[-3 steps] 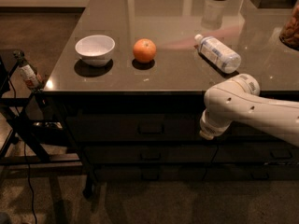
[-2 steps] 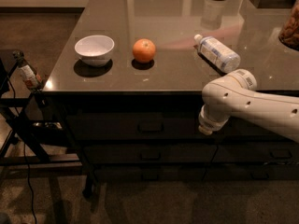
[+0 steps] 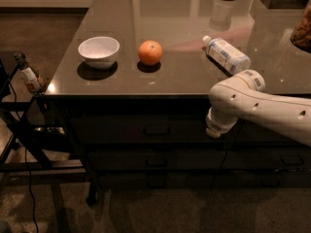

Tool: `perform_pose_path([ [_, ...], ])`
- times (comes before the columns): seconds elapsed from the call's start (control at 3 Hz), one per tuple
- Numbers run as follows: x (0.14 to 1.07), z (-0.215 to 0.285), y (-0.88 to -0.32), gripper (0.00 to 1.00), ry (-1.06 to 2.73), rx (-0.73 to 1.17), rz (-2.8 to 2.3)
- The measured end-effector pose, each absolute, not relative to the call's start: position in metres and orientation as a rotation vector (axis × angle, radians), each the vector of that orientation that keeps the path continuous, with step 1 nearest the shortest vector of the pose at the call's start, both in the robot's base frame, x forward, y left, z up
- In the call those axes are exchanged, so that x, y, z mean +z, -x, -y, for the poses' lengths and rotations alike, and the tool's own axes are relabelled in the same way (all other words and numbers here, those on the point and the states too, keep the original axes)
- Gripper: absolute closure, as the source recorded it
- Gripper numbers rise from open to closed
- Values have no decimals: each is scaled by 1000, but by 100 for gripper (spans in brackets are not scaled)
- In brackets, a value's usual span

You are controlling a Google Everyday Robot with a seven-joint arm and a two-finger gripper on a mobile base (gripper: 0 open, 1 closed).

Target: Close top drawer

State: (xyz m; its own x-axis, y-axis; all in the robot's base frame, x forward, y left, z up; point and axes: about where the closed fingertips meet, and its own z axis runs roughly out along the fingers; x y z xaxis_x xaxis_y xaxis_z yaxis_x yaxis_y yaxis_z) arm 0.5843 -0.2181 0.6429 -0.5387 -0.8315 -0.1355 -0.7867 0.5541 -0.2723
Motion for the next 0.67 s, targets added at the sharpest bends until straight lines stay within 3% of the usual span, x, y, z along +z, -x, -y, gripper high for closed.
perform_pose_path([
  [0.67,643,218,-584,34,1351,-261,-2542],
])
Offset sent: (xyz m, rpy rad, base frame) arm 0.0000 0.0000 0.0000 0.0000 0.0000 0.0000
